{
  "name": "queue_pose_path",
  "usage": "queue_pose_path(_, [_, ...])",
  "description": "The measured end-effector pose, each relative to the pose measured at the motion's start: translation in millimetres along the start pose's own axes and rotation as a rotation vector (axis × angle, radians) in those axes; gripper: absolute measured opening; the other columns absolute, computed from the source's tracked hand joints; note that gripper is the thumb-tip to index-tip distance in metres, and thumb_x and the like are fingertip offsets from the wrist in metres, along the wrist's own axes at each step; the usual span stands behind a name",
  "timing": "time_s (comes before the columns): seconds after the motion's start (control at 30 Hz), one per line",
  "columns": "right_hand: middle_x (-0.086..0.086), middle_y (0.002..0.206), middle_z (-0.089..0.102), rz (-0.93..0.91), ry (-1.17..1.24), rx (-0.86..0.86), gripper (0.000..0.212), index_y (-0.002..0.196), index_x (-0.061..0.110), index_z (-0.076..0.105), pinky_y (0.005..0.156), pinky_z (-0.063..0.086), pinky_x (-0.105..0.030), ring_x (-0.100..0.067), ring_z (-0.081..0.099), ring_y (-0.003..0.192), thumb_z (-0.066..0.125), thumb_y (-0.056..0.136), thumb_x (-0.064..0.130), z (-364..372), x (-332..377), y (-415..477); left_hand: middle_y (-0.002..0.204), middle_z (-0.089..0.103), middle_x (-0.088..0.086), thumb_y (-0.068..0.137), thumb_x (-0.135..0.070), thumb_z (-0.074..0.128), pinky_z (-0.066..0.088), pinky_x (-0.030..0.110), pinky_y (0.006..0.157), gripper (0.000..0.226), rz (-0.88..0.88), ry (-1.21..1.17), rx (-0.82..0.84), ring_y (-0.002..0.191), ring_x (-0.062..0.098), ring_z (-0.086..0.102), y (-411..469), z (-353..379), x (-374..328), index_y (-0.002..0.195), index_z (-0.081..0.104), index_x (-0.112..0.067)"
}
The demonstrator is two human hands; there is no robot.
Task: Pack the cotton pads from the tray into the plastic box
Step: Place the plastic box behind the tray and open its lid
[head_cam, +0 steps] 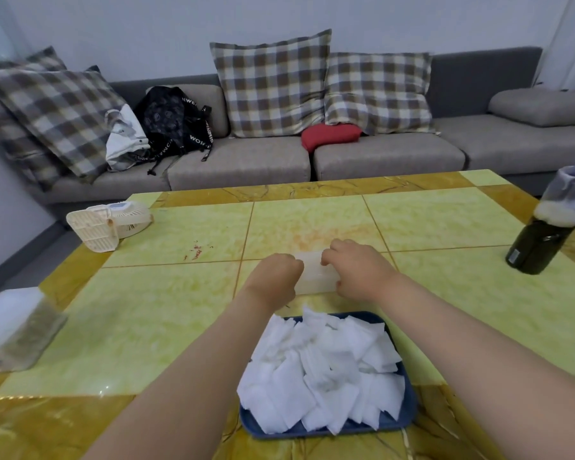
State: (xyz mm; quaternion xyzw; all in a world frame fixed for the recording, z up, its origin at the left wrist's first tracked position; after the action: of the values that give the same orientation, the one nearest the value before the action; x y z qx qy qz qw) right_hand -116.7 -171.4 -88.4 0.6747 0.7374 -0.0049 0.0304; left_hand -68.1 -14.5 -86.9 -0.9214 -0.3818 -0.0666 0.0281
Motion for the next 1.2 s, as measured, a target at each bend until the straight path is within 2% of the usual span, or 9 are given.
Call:
queue_pose_path(0.17, [-0.009, 0.161, 0.024, 0.142, 0.167, 0.066, 0.103, 0.160, 0.025, 0.014, 0.103, 0.047, -0.041, -0.030, 0.031, 0.145, 0.075, 0.078, 0.017, 7, -15, 0, 0.085, 0.056, 0.009, 0.082, 0.002, 0.058, 0.035, 0.032, 0.059, 0.021, 0.003, 0.005, 0.026, 0.074, 0.026, 0.048, -3, -7, -2, 0.101, 0.065, -0.003])
queue_pose_path(0.33, [-0.005, 0.154, 0.028, 0.192, 0.439, 0.090, 0.124, 0.159, 0.037, -0.005, 0.079, 0.052, -0.033, -0.025, 0.059, 0.106, 0.081, 0.073, 0.011, 20, -21, -5, 0.106, 0.067, 0.009, 0.086, -0.010, 0.062, 0.051, 0.034, 0.070, 0.035, 0.018, -0.068, 0.044, 0.095, 0.027, 0.062, -3, -19, 4, 0.121, 0.066, -0.009])
queue_pose_path(0.43, [-0.001, 0.159, 0.015, 0.210, 0.535, 0.091, 0.133, 0.157, 0.043, -0.007, 0.093, 0.053, -0.036, -0.027, 0.057, 0.117, 0.089, 0.069, 0.019, 21, -25, -6, 0.123, 0.068, 0.003, 0.091, -0.018, 0.061, 0.052, 0.035, 0.089, 0.045, 0.019, -0.110, 0.010, 0.112, 0.024, 0.061, -7, -18, 9, 0.136, 0.062, -0.018])
queue_pose_path(0.57, [0.003, 0.167, 0.009, 0.250, 0.792, 0.112, 0.111, 0.159, 0.039, 0.005, 0.115, 0.035, -0.042, -0.026, 0.028, 0.149, 0.080, 0.078, 0.046, 21, -31, -5, 0.138, 0.063, -0.008, 0.096, -0.025, 0.061, 0.045, 0.031, 0.103, 0.043, -0.021, -0.234, -0.052, 0.129, 0.016, 0.055, -13, -20, 19, 0.139, 0.060, -0.027])
queue_pose_path(0.7, [0.001, 0.163, 0.027, 0.296, 0.874, 0.025, 0.089, 0.156, 0.034, 0.024, 0.112, 0.038, -0.040, -0.023, 0.036, 0.144, 0.073, 0.084, 0.054, 17, -34, -4, 0.140, 0.061, -0.009, 0.096, -0.025, 0.064, 0.043, 0.031, 0.106, 0.037, -0.124, -0.517, -0.128, 0.132, 0.015, 0.053, -15, -15, 31, 0.133, 0.064, -0.029])
queue_pose_path(0.83, [0.004, 0.148, 0.039, 0.374, 1.024, -0.131, 0.097, 0.154, 0.037, 0.021, 0.099, 0.048, -0.038, -0.022, 0.050, 0.129, 0.078, 0.078, 0.057, 16, -35, -4, 0.139, 0.062, -0.009, 0.098, -0.025, 0.063, 0.039, 0.028, 0.103, 0.035, -0.178, -0.651, -0.189, 0.133, 0.015, 0.052, -16, -13, 45, 0.132, 0.065, -0.027])
queue_pose_path(1.0, [0.004, 0.118, 0.058, 0.423, 0.959, -0.114, 0.077, 0.150, 0.027, 0.028, 0.069, 0.044, -0.024, -0.017, 0.060, 0.103, 0.072, 0.089, 0.040, 23, -32, 3, 0.136, 0.065, -0.005, 0.099, -0.024, 0.063, 0.037, 0.024, 0.102, 0.033, -0.220, -0.783, -0.351, 0.130, 0.016, 0.054, -12, -20, 55, 0.131, 0.067, -0.023])
queue_pose_path(1.13, [0.004, 0.094, 0.061, 0.395, 0.849, -0.080, 0.060, 0.137, 0.017, 0.033, 0.066, 0.050, -0.028, -0.013, 0.064, 0.085, 0.070, 0.090, 0.019, 33, -21, 6, 0.107, 0.062, 0.000, 0.083, -0.014, 0.079, 0.044, 0.030, 0.081, 0.020, -0.348, -0.564, -0.755, 0.100, 0.023, 0.055, -15, -17, 58, 0.100, 0.071, -0.020])
queue_pose_path(1.2, [0.000, 0.097, 0.057, 0.388, 0.794, -0.132, 0.054, 0.119, 0.019, 0.028, 0.070, 0.053, -0.039, -0.020, 0.064, 0.083, 0.072, 0.087, 0.017, 34, -18, 7, 0.090, 0.055, -0.003, 0.084, -0.004, 0.073, 0.042, 0.032, 0.064, 0.023, -0.435, -0.658, -0.766, 0.079, 0.019, 0.052, -14, -12, 59, 0.082, 0.059, -0.022])
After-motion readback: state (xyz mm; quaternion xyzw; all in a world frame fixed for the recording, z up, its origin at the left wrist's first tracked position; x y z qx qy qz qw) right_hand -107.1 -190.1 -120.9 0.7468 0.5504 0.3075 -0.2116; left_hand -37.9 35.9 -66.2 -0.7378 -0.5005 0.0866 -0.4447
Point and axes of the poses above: each hand's wrist, its own y-axis towards the middle knuckle, its own z-axis out of the palm, x = y × z, the point moved 3 cm from there along y, towards the middle knuckle
